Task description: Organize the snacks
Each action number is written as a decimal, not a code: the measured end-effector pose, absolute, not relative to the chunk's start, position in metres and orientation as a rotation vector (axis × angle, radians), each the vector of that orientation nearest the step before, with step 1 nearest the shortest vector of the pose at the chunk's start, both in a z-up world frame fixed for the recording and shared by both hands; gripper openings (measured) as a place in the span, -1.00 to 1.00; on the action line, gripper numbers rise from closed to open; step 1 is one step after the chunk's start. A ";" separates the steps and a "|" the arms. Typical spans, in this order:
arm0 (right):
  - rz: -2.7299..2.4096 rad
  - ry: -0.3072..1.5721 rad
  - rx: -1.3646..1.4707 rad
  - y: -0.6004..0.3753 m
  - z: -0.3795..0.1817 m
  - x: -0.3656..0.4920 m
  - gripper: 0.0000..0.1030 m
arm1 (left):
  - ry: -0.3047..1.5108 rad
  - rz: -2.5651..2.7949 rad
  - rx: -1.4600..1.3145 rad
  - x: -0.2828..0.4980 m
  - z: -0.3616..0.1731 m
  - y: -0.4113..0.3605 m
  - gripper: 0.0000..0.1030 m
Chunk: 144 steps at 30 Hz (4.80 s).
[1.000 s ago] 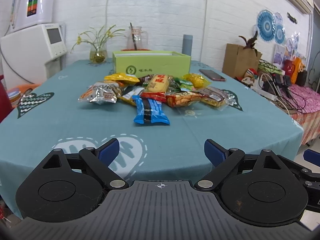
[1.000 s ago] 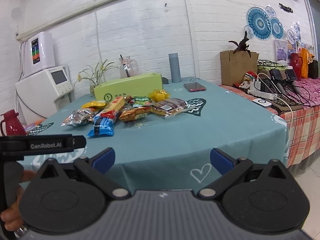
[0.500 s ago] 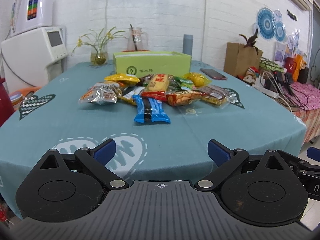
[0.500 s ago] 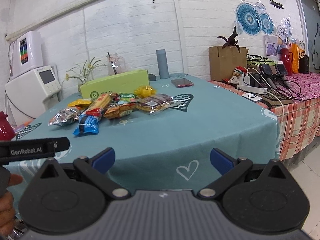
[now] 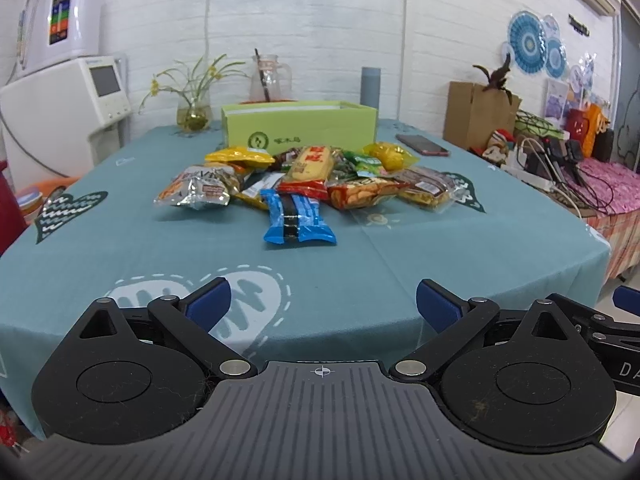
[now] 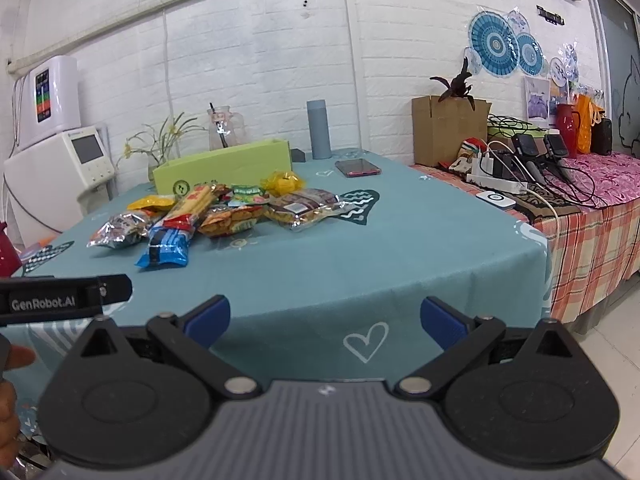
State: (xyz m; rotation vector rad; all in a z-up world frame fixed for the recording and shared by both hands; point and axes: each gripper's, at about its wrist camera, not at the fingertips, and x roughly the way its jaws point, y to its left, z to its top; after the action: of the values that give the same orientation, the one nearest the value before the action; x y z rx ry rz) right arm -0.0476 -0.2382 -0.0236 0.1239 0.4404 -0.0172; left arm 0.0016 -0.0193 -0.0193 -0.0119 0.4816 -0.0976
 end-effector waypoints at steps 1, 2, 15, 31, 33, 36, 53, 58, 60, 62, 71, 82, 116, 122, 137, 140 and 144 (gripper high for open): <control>-0.016 0.442 0.122 -0.238 -0.024 -0.047 0.95 | 0.482 -0.098 -0.008 0.002 -0.020 -0.020 0.74; -0.016 0.444 0.119 -0.237 -0.024 -0.047 0.95 | 0.484 -0.100 -0.004 0.002 -0.020 -0.021 0.74; 0.000 0.454 0.110 -0.233 -0.026 -0.046 0.95 | 0.497 -0.111 0.011 0.003 -0.023 -0.026 0.76; 0.013 0.466 0.094 -0.229 -0.028 -0.044 0.95 | 0.521 -0.118 0.017 0.006 -0.026 -0.028 0.77; 0.016 0.469 0.090 -0.228 -0.029 -0.043 0.95 | 0.525 -0.116 0.016 0.007 -0.026 -0.028 0.77; 0.022 0.467 0.088 -0.227 -0.028 -0.043 0.95 | 0.531 -0.112 0.007 0.008 -0.027 -0.026 0.77; 0.061 0.601 0.009 -0.214 -0.049 0.103 0.95 | 0.622 0.000 -0.147 0.080 -0.028 0.037 0.78; 0.096 0.641 -0.013 -0.211 -0.051 0.128 0.96 | 0.692 -0.005 -0.151 0.097 -0.036 0.047 0.78; 0.121 0.634 -0.015 -0.213 -0.053 0.133 0.96 | 0.718 -0.022 -0.153 0.104 -0.038 0.051 0.78; 0.140 0.600 -0.016 -0.218 -0.056 0.129 0.96 | 0.735 -0.034 -0.150 0.110 -0.037 0.056 0.78; 0.373 0.616 0.032 -0.177 -0.010 0.142 0.95 | 0.662 -0.047 -0.206 0.169 0.006 0.115 0.79; 0.640 0.662 -0.073 -0.098 -0.012 0.162 0.96 | 0.773 -0.379 -0.386 0.193 0.003 0.099 0.55; 0.713 0.706 -0.094 -0.091 -0.019 0.152 0.51 | 0.857 -0.401 -0.277 0.184 -0.015 0.076 -0.64; 0.801 0.620 0.023 -0.095 0.017 0.157 0.53 | 0.729 -0.347 -0.260 0.174 0.031 0.084 -0.64; 0.762 0.460 -0.042 -0.087 0.066 0.263 0.51 | 0.595 -0.368 -0.318 0.294 0.082 0.095 -0.64; 0.741 0.449 -0.103 -0.078 0.078 0.313 0.50 | 0.592 -0.381 -0.355 0.353 0.091 0.103 -0.64; 0.722 0.487 -0.162 -0.059 0.069 0.378 0.51 | 0.616 -0.352 -0.364 0.421 0.083 0.109 -0.63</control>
State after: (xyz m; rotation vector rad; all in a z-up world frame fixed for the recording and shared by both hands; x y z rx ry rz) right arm 0.3779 -0.0592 0.0688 -0.1621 0.4874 0.7219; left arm 0.4214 0.1089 0.0829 -0.3639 0.6157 -0.3524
